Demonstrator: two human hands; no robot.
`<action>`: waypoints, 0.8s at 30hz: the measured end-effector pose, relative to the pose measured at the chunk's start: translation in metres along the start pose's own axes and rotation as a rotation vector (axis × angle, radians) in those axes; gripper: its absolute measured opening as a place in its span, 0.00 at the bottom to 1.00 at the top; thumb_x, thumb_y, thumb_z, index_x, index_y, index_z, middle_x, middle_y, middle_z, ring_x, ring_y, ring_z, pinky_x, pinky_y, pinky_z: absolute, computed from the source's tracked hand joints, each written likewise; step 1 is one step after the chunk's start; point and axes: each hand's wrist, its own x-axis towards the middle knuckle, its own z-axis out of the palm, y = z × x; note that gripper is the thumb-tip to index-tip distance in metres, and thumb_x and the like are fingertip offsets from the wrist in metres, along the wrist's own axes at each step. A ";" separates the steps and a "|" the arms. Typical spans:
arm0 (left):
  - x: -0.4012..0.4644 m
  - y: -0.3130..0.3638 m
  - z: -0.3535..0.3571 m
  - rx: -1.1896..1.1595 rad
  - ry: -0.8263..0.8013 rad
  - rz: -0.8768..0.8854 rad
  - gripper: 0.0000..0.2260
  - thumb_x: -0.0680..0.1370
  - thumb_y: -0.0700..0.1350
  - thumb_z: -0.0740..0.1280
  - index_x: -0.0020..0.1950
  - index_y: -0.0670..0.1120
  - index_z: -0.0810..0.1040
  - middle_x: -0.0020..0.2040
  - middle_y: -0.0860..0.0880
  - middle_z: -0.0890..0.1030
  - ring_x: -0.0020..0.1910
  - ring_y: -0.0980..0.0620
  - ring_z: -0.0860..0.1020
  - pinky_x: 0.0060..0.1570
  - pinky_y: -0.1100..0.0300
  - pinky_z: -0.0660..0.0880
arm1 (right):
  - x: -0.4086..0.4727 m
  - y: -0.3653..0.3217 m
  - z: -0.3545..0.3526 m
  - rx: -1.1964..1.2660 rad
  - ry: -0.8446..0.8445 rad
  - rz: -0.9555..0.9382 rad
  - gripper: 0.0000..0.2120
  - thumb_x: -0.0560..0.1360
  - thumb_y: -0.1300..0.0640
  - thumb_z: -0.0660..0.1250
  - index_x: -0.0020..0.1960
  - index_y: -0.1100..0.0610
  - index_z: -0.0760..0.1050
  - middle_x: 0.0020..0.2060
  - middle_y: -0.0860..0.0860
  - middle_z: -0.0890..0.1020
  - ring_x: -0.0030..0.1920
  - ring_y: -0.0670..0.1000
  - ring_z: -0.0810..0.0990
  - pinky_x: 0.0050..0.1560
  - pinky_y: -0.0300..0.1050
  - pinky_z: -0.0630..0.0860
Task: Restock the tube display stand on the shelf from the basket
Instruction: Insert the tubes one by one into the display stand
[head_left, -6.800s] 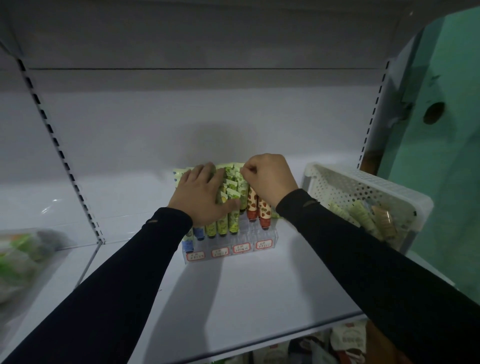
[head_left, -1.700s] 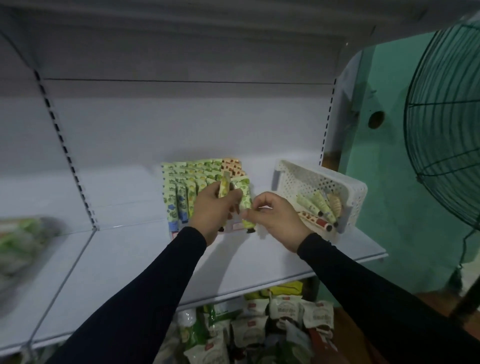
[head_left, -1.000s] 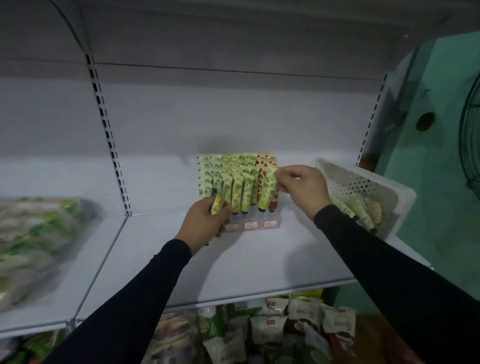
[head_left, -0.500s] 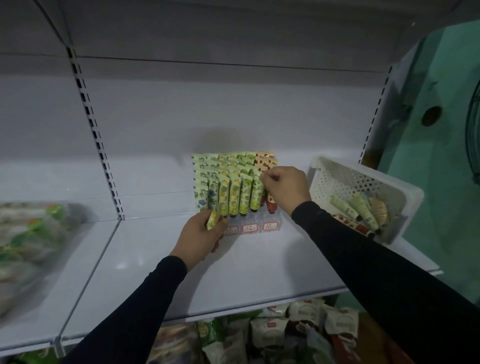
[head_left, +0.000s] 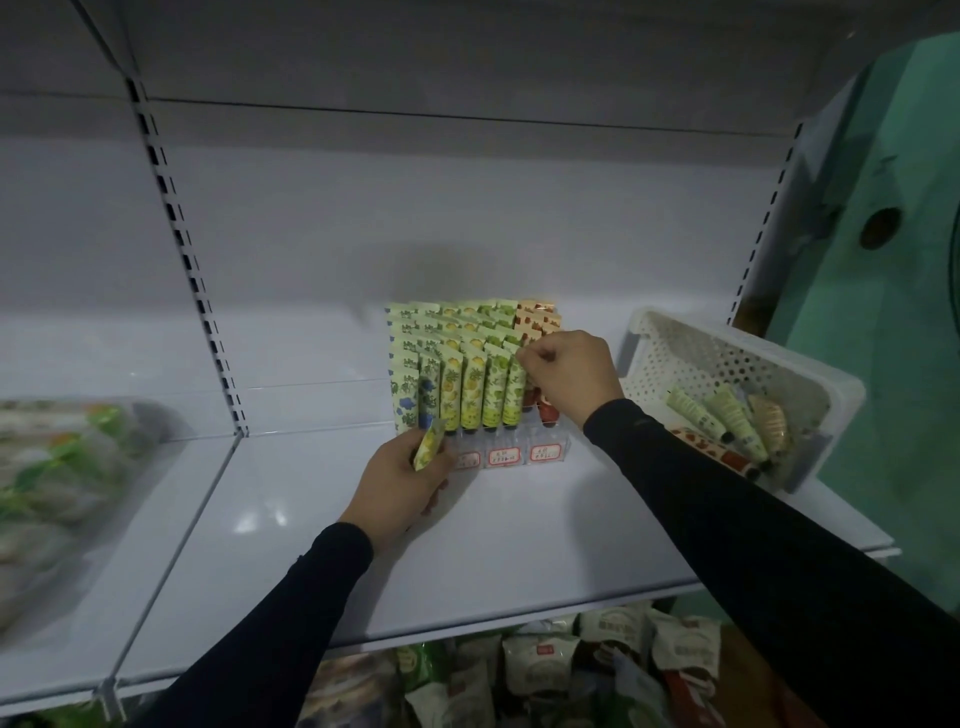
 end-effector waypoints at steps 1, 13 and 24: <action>-0.001 0.000 0.000 -0.011 -0.002 0.001 0.12 0.78 0.44 0.69 0.43 0.37 0.73 0.27 0.48 0.74 0.23 0.52 0.69 0.22 0.63 0.66 | 0.000 0.000 0.000 -0.001 -0.004 -0.002 0.17 0.77 0.55 0.66 0.35 0.64 0.80 0.31 0.57 0.82 0.35 0.52 0.78 0.33 0.28 0.65; 0.005 -0.003 0.000 -0.029 -0.048 -0.004 0.08 0.77 0.43 0.69 0.48 0.38 0.76 0.30 0.46 0.76 0.26 0.50 0.71 0.30 0.56 0.69 | 0.005 0.005 0.001 0.036 -0.052 0.035 0.16 0.78 0.55 0.66 0.38 0.66 0.80 0.34 0.61 0.82 0.36 0.57 0.83 0.43 0.48 0.80; -0.001 0.017 0.005 -0.256 -0.303 -0.042 0.12 0.74 0.47 0.70 0.51 0.40 0.78 0.39 0.43 0.79 0.38 0.46 0.74 0.39 0.53 0.69 | -0.031 -0.011 -0.029 0.200 0.076 0.006 0.15 0.77 0.46 0.66 0.43 0.56 0.83 0.37 0.47 0.83 0.38 0.45 0.81 0.41 0.30 0.73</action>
